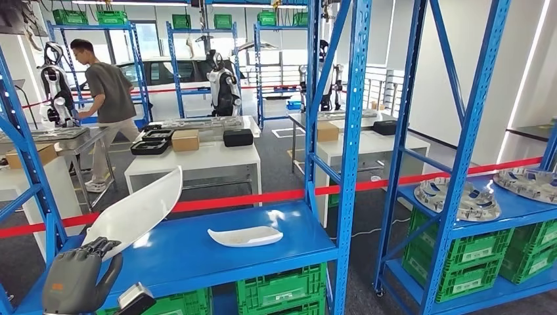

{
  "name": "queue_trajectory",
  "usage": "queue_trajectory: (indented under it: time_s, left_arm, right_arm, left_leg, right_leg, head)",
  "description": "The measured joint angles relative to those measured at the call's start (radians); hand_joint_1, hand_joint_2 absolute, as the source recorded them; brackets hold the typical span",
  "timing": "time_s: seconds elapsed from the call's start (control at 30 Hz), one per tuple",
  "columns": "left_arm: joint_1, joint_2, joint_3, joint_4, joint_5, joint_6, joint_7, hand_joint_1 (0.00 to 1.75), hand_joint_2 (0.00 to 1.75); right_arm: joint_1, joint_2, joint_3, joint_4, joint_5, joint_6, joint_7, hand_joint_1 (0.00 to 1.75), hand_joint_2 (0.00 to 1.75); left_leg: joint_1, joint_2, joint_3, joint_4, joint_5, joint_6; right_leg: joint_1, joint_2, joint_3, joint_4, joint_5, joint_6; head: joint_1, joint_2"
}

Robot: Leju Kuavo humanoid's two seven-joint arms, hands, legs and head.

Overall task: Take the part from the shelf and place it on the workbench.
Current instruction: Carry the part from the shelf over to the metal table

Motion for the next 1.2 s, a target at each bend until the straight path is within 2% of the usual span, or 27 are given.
queue_trajectory:
  time_s: [0.1, 0.13, 0.17, 0.2, 0.23, 0.3, 0.33, 0.37, 0.43, 0.47, 0.5, 0.53, 0.6, 0.63, 0.67, 0.7, 0.77, 0.83, 0.87, 0.93, 0.97, 1.0, 1.03, 1.1, 1.13, 1.17, 1.2]
  left_arm:
    - [0.004, -0.003, 0.000, 0.003, 0.004, 0.005, -0.006, 1.75, 1.75]
    - [0.006, -0.004, 0.000, 0.005, 0.006, 0.006, -0.009, 1.75, 1.75]
    - [0.008, -0.006, 0.000, 0.009, 0.009, 0.005, -0.014, 1.75, 1.75]
    - [0.009, -0.007, 0.000, 0.012, 0.012, 0.005, -0.018, 1.75, 1.75]
    - [0.009, -0.009, 0.000, 0.015, 0.016, 0.004, -0.022, 1.75, 1.75]
    - [0.008, -0.013, 0.000, 0.019, 0.019, 0.001, -0.025, 1.75, 1.75]
    - [0.006, -0.015, 0.000, 0.021, 0.019, 0.001, -0.025, 1.75, 1.75]
    - [0.005, -0.017, 0.000, 0.023, 0.019, 0.001, -0.025, 1.75, 1.75]
    - [0.001, -0.022, 0.000, 0.027, 0.019, 0.000, -0.025, 1.75, 1.75]
    - [-0.001, -0.023, 0.000, 0.028, 0.018, -0.001, -0.024, 1.75, 1.75]
    - [-0.003, -0.023, 0.000, 0.030, 0.018, -0.002, -0.023, 1.75, 1.75]
    - [-0.005, -0.024, 0.000, 0.033, 0.018, -0.004, -0.022, 1.75, 1.75]
    - [-0.008, -0.026, 0.000, 0.038, 0.018, -0.008, -0.022, 1.75, 1.75]
    - [-0.008, -0.028, 0.000, 0.041, 0.019, -0.010, -0.022, 1.75, 1.75]
    - [-0.007, -0.030, 0.000, 0.044, 0.019, -0.011, -0.023, 1.75, 1.75]
    - [-0.007, -0.032, 0.000, 0.046, 0.019, -0.011, -0.023, 1.75, 1.75]
    - [-0.011, -0.036, 0.000, 0.048, 0.019, -0.011, -0.023, 1.75, 1.75]
    - [-0.017, -0.039, 0.000, 0.047, 0.020, -0.011, -0.024, 1.75, 1.75]
    - [-0.020, -0.040, 0.000, 0.048, 0.020, -0.011, -0.024, 1.75, 1.75]
    - [-0.023, -0.042, 0.000, 0.049, 0.021, -0.011, -0.024, 1.75, 1.75]
    - [-0.024, -0.044, 0.000, 0.050, 0.021, -0.011, -0.024, 1.75, 1.75]
    - [-0.025, -0.046, 0.000, 0.050, 0.021, -0.011, -0.024, 1.75, 1.75]
    - [-0.026, -0.049, 0.000, 0.050, 0.021, -0.011, -0.023, 1.75, 1.75]
    - [-0.026, -0.053, 0.000, 0.052, 0.021, -0.011, -0.023, 1.75, 1.75]
    - [-0.025, -0.054, 0.000, 0.053, 0.022, -0.011, -0.023, 1.75, 1.75]
    - [-0.023, -0.054, 0.000, 0.055, 0.022, -0.011, -0.023, 1.75, 1.75]
    - [-0.022, -0.054, 0.000, 0.056, 0.022, -0.012, -0.023, 1.75, 1.75]
  right_arm:
    - [-0.001, -0.002, -0.001, 0.000, 0.001, -0.002, -0.001, 0.00, 0.00]
    - [-0.001, -0.003, -0.001, 0.000, 0.001, -0.002, -0.001, 0.00, 0.00]
    - [-0.001, -0.003, -0.001, 0.000, 0.002, -0.002, 0.000, 0.00, 0.00]
    - [-0.001, -0.004, -0.001, 0.000, 0.004, -0.003, 0.001, 0.00, 0.00]
    - [-0.002, -0.004, -0.001, 0.000, 0.006, -0.003, 0.001, 0.00, 0.00]
    - [-0.005, -0.006, -0.002, 0.000, 0.011, -0.003, 0.000, 0.00, 0.00]
    - [-0.006, -0.006, -0.002, -0.001, 0.013, -0.003, -0.001, 0.00, 0.00]
    - [-0.007, -0.006, -0.002, -0.001, 0.014, -0.003, -0.002, 0.00, 0.00]
    - [-0.006, -0.006, -0.002, -0.001, 0.014, -0.003, -0.004, 0.00, 0.00]
    - [-0.007, -0.006, -0.002, -0.001, 0.014, -0.004, -0.005, 0.00, 0.00]
    - [-0.007, -0.006, -0.003, -0.001, 0.014, -0.005, -0.006, 0.00, 0.00]
    - [-0.007, -0.006, -0.004, -0.001, 0.013, -0.007, -0.007, 0.00, 0.00]
    - [-0.007, -0.006, -0.007, -0.001, 0.013, -0.012, -0.007, 0.00, 0.00]
    - [-0.007, -0.006, -0.009, -0.001, 0.013, -0.013, -0.006, 0.00, 0.00]
    - [-0.007, -0.006, -0.011, -0.001, 0.013, -0.013, -0.006, 0.00, 0.00]
    - [-0.007, -0.006, -0.014, -0.001, 0.013, -0.014, -0.006, 0.00, 0.00]
    - [-0.006, -0.005, -0.018, -0.001, 0.013, -0.014, -0.006, 0.00, 0.00]
    - [-0.006, -0.002, -0.020, -0.001, 0.013, -0.014, -0.006, 0.00, 0.00]
    - [-0.006, -0.001, -0.020, -0.001, 0.014, -0.014, -0.006, 0.00, 0.00]
    - [-0.004, 0.000, -0.022, -0.001, 0.014, -0.014, -0.005, 0.00, 0.00]
    - [-0.003, 0.001, -0.022, -0.001, 0.013, -0.014, -0.006, 0.00, 0.00]
    - [-0.002, 0.002, -0.023, -0.001, 0.013, -0.014, -0.005, 0.00, 0.00]
    - [-0.001, 0.002, -0.023, -0.001, 0.013, -0.014, -0.005, 0.00, 0.00]
    - [-0.002, 0.000, -0.023, -0.001, 0.013, -0.015, -0.005, 0.00, 0.00]
    - [-0.002, -0.001, -0.023, -0.001, 0.013, -0.015, -0.005, 0.00, 0.00]
    - [-0.001, -0.002, -0.024, -0.001, 0.013, -0.015, -0.005, 0.00, 0.00]
    - [-0.001, -0.003, -0.024, -0.001, 0.013, -0.015, -0.005, 0.00, 0.00]
  left_leg:
    - [0.002, 0.002, -0.035, -0.002, 0.035, 0.010]
    - [0.002, 0.002, -0.050, 0.000, 0.045, 0.009]
    - [0.002, 0.003, -0.065, 0.004, 0.053, 0.008]
    - [0.003, 0.004, -0.080, 0.010, 0.061, 0.006]
    - [0.004, 0.004, -0.094, 0.017, 0.067, 0.002]
    - [0.003, 0.005, -0.118, 0.033, 0.076, -0.007]
    - [0.001, 0.005, -0.125, 0.041, 0.079, -0.012]
    - [0.000, 0.005, -0.130, 0.044, 0.084, -0.018]
    - [0.000, 0.005, -0.135, 0.045, 0.093, -0.031]
    - [0.001, 0.003, -0.141, 0.051, 0.085, -0.038]
    - [0.003, 0.002, -0.151, 0.071, 0.063, -0.044]
    - [0.005, 0.001, -0.166, 0.111, 0.026, -0.049]
    - [0.009, 0.000, -0.202, 0.238, -0.062, -0.058]
    - [0.010, 0.000, -0.212, 0.293, -0.087, -0.061]
    - [0.011, 0.000, -0.209, 0.320, -0.092, -0.061]
    - [0.011, 0.000, -0.186, 0.307, -0.079, -0.058]
    - [0.007, -0.002, -0.092, 0.181, -0.043, -0.044]
    - [0.000, -0.003, -0.009, 0.057, -0.033, -0.030]
    - [-0.005, -0.003, 0.007, 0.027, -0.036, -0.024]
    - [-0.008, -0.002, 0.002, 0.015, -0.021, -0.015]
    - [-0.006, 0.000, -0.001, 0.007, -0.010, -0.008]
    - [-0.003, 0.001, -0.006, -0.001, 0.004, 0.000]
    - [0.001, 0.003, -0.012, -0.008, 0.019, 0.007]
    - [0.002, 0.004, -0.036, -0.009, 0.041, 0.014]
    - [0.002, 0.004, -0.050, -0.007, 0.050, 0.014]
    - [0.002, 0.005, -0.063, -0.004, 0.058, 0.013]
    - [0.004, 0.006, -0.076, 0.001, 0.065, 0.011]
  right_leg:
    - [0.001, 0.000, -0.054, 0.176, -0.132, 0.007]
    - [0.001, 0.000, -0.062, 0.227, -0.150, 0.009]
    - [0.001, -0.001, -0.055, 0.248, -0.146, 0.011]
    - [0.001, -0.001, -0.029, 0.230, -0.127, 0.012]
    - [0.000, -0.002, 0.016, 0.176, -0.104, 0.012]
    - [0.002, -0.004, 0.108, 0.047, -0.096, 0.007]
    - [0.004, -0.004, 0.132, 0.006, -0.103, 0.001]
    - [0.006, -0.003, 0.138, -0.011, -0.111, -0.006]
    - [0.006, -0.002, 0.129, -0.013, -0.101, -0.023]
    - [0.004, -0.002, 0.123, -0.014, -0.093, -0.030]
    - [0.002, -0.003, 0.116, -0.016, -0.084, -0.037]
    - [0.001, -0.004, 0.107, -0.017, -0.074, -0.042]
    - [0.001, -0.004, 0.085, -0.017, -0.056, -0.045]
    - [0.001, -0.004, 0.073, -0.017, -0.047, -0.045]
    - [0.002, -0.004, 0.062, -0.016, -0.038, -0.045]
    - [0.002, -0.003, 0.051, -0.016, -0.030, -0.044]
    - [0.003, -0.002, 0.035, -0.016, -0.013, -0.040]
    - [0.003, -0.001, 0.027, -0.019, 0.002, -0.031]
    - [0.001, -0.002, 0.026, -0.022, 0.010, -0.024]
    - [-0.001, -0.002, 0.026, -0.031, 0.025, -0.009]
    - [-0.001, -0.002, 0.022, -0.031, 0.025, -0.004]
    - [0.001, -0.002, 0.014, -0.019, 0.009, 0.000]
    - [0.002, -0.001, -0.001, 0.017, -0.024, 0.003]
    - [0.003, -0.001, -0.046, 0.146, -0.115, 0.007]
    - [0.003, -0.001, -0.063, 0.211, -0.147, 0.010]
    - [0.002, -0.001, -0.067, 0.248, -0.159, 0.013]
    - [0.001, -0.002, -0.050, 0.245, -0.151, 0.016]
  head:
    - [0.004, 0.000]
    - [0.005, 0.000]
    - [0.005, 0.000]
    - [0.005, 0.000]
    - [0.006, 0.000]
    - [0.007, 0.000]
    - [0.007, 0.000]
    - [0.006, 0.000]
    - [0.004, 0.000]
    - [0.003, 0.000]
    - [0.002, 0.000]
    - [0.001, 0.000]
    - [-0.002, 0.000]
    - [-0.002, 0.000]
    - [-0.003, 0.000]
    - [-0.003, 0.000]
    - [-0.003, 0.000]
    - [-0.001, 0.000]
    - [-0.001, 0.000]
    - [-0.001, 0.000]
    - [-0.002, 0.000]
    - [-0.001, 0.000]
    - [0.000, 0.000]
    - [0.004, 0.000]
    - [0.005, 0.000]
    - [0.005, 0.000]
    - [0.005, 0.000]
